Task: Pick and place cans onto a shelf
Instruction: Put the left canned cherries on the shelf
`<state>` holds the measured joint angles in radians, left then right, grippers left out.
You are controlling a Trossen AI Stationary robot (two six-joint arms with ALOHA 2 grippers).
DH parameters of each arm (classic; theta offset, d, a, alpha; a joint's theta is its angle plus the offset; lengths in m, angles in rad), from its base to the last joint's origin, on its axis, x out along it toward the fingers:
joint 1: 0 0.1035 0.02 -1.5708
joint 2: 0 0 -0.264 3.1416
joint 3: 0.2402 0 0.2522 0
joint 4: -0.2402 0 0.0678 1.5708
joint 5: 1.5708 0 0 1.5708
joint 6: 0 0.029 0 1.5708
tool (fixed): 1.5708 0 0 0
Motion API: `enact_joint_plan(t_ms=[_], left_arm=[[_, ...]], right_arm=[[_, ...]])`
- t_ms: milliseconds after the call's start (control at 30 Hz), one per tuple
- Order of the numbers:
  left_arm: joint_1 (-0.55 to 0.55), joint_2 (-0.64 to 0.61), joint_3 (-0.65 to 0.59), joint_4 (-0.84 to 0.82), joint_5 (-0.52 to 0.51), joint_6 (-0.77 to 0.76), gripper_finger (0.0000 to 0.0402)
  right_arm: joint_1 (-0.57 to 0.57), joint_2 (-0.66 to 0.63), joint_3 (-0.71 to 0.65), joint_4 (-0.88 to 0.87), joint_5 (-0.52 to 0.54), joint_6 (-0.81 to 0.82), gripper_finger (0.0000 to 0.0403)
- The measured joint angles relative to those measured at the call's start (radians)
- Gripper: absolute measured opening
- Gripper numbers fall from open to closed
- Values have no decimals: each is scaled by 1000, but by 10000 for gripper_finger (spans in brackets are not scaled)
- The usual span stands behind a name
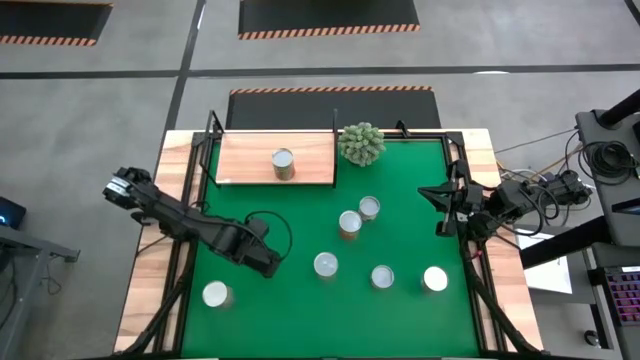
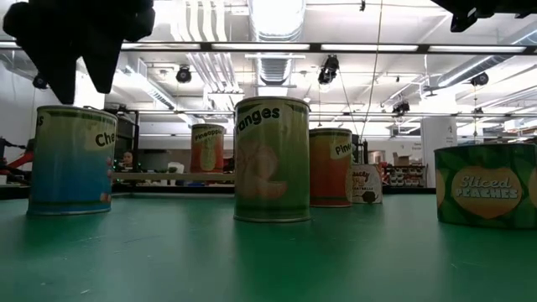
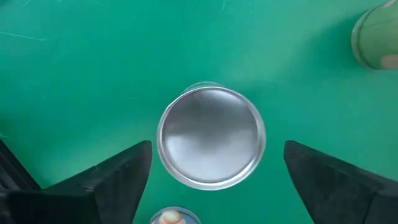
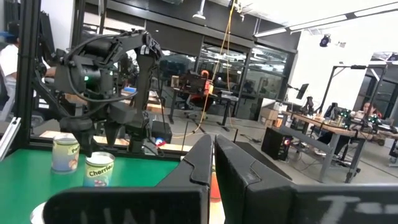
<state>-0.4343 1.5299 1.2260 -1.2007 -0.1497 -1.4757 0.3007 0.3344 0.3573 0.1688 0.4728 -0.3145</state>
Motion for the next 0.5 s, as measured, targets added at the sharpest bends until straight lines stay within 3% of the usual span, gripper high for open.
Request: enact_joint_plan(t_ms=[500], left_arm=[[-6,0,-61,45,-10,-9,350]], right_arm=[[0,0,0,-1,0,0,9]])
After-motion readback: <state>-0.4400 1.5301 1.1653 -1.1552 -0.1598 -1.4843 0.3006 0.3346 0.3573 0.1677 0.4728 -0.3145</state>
